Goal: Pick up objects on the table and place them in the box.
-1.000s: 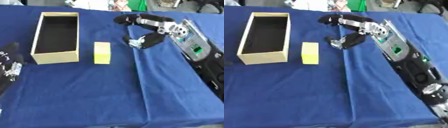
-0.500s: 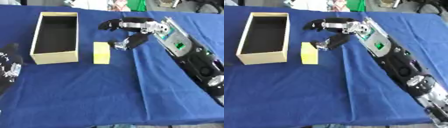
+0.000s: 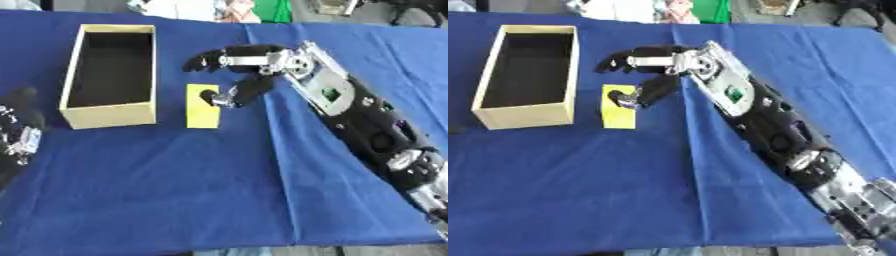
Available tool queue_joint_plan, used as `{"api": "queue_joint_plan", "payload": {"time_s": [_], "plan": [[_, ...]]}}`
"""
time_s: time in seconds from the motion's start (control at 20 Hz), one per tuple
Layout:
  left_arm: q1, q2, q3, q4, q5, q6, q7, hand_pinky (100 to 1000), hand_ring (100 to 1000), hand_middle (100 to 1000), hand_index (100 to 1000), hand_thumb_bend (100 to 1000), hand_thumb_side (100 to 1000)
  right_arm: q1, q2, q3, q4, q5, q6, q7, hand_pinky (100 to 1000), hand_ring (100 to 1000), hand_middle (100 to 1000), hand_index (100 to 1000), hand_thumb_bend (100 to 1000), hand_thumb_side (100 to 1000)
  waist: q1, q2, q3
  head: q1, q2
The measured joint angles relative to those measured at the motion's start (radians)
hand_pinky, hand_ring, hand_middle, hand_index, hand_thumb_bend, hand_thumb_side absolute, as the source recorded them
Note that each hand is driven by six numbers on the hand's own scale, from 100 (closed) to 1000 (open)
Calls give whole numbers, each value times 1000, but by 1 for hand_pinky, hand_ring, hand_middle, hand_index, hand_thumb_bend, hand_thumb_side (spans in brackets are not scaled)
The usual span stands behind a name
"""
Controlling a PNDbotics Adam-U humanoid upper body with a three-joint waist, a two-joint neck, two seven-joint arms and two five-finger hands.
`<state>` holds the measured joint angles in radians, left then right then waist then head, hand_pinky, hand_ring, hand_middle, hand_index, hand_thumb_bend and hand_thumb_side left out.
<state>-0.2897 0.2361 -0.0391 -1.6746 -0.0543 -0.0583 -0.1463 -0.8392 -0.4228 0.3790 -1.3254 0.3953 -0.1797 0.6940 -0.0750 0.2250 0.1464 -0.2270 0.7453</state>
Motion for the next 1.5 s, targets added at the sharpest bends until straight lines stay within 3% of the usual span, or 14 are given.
{"api": "queue_joint_plan", "payload": {"time_s": [0.35, 0.75, 1.1, 1.5], "plan": [[0, 0, 0, 3, 0, -1, -2, 706, 1000, 912, 936, 135, 518, -6, 38, -20, 100, 147, -19, -41, 959, 1000, 1000, 1000, 100, 540, 0, 0, 2, -1, 0], [0, -8, 0, 3, 1, -2, -3, 705, 1000, 912, 936, 131, 521, -15, 59, -37, 151, 236, -39, -64, 952, 1000, 1000, 1000, 100, 542, 0, 0, 3, -2, 0], [0, -8, 0, 3, 2, -2, -3, 705, 1000, 913, 937, 127, 524, -18, 62, -47, 146, 236, -45, -71, 949, 1000, 1000, 1000, 100, 478, 0, 0, 2, -2, 0], [0, -8, 0, 3, 2, 0, -4, 705, 1000, 913, 937, 125, 525, -18, 47, -47, 89, 199, -21, -49, 952, 1000, 1000, 1000, 100, 525, -1, -1, 0, -2, 0]]}}
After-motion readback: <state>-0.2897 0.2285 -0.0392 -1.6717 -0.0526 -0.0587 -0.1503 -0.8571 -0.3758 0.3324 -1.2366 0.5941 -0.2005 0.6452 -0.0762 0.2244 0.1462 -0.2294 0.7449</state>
